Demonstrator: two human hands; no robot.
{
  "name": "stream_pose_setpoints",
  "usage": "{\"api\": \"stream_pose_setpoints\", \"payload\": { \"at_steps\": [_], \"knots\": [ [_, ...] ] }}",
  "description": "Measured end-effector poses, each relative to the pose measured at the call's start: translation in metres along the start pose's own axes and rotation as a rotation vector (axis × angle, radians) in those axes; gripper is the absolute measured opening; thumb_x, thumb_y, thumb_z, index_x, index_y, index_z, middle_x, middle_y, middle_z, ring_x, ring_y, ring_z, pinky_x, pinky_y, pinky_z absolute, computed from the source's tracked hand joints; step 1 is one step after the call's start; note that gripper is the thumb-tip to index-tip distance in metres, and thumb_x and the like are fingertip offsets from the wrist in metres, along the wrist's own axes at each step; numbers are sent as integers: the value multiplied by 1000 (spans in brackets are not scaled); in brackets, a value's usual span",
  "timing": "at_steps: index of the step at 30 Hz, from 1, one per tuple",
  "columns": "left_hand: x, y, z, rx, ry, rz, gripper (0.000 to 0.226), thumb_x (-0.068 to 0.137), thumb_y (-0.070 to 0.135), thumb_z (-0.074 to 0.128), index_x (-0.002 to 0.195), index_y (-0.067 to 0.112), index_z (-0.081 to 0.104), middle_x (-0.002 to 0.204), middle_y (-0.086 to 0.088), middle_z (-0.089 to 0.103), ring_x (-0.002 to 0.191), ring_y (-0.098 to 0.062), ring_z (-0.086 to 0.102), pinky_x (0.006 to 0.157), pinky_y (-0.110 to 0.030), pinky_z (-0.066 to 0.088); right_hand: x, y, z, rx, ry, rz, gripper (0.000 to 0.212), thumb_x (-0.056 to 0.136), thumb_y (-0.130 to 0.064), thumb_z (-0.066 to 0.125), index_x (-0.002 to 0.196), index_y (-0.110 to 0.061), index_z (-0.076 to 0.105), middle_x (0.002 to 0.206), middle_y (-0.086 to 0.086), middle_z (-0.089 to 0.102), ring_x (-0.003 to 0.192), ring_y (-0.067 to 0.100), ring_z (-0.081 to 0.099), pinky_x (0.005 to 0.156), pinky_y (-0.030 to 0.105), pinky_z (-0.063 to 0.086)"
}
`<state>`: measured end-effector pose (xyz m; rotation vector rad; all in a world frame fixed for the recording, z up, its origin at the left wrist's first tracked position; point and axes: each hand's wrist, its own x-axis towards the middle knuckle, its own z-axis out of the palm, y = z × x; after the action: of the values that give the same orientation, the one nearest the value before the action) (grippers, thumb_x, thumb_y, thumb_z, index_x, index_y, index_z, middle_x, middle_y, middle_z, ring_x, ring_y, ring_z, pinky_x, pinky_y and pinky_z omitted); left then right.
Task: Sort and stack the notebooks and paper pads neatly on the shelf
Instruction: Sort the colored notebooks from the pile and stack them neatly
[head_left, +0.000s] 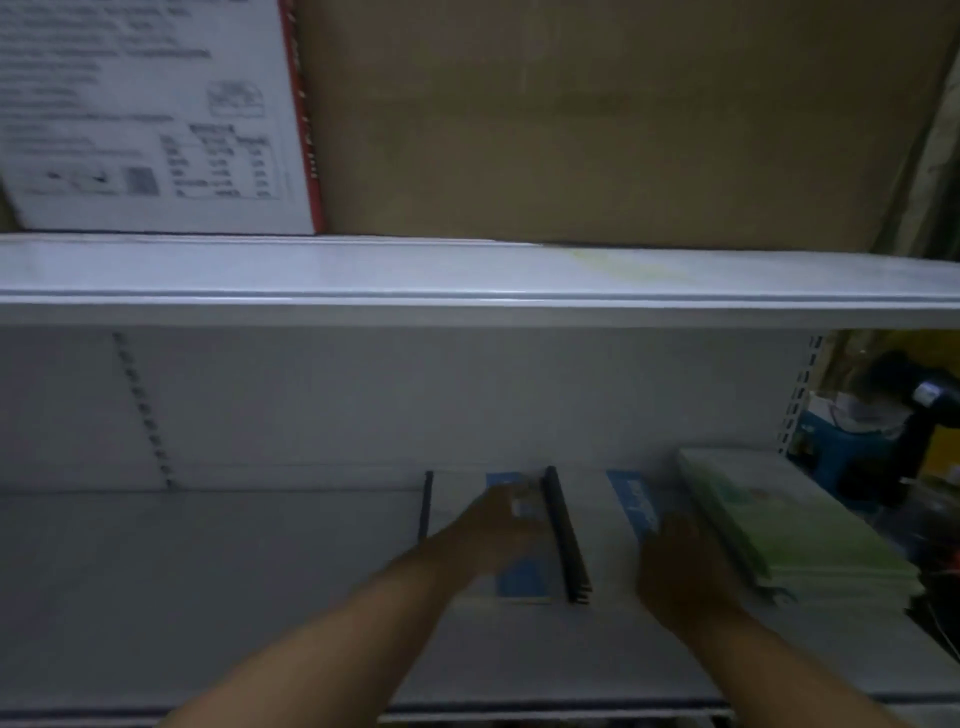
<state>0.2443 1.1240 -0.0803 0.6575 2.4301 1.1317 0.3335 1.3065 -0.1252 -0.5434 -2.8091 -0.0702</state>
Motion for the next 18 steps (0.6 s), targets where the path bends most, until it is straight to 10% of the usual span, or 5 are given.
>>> {"api": "stream_pose_setpoints", "payload": {
  "at_steps": [2,6,10,18],
  "knots": [
    [-22,-25,-51,230,113,72,51,99,31,43,146,21,28,149,-1,34,135,-16,35,106,-20,28,14,-26,-8,-94,-46,-142,64,101,-32,9,113,0,63,110,30,64,95,49,63,71,52,56],
    [-83,-99,-164,577,319,126,51,102,35,31,150,25,18,159,4,11,146,-10,7,115,-22,0,14,-152,-54,-170,-62,-468,73,71,-49,72,133,-15,53,138,17,50,126,39,48,98,50,43],
    [-174,-171,-263,550,485,-139,55,100,42,33,150,26,18,159,3,12,146,-15,11,118,-29,13,-15,-308,-66,59,-209,-720,63,99,-41,33,151,-29,1,158,-1,-14,146,24,-11,118,42,-2],
    [-364,-301,-374,575,551,-554,57,99,45,32,150,22,19,160,-3,5,147,-21,-1,119,-43,8,-114,-545,-75,134,-282,-1145,67,95,-34,44,151,-20,9,158,8,8,145,25,8,116,37,16]
  ]
}}
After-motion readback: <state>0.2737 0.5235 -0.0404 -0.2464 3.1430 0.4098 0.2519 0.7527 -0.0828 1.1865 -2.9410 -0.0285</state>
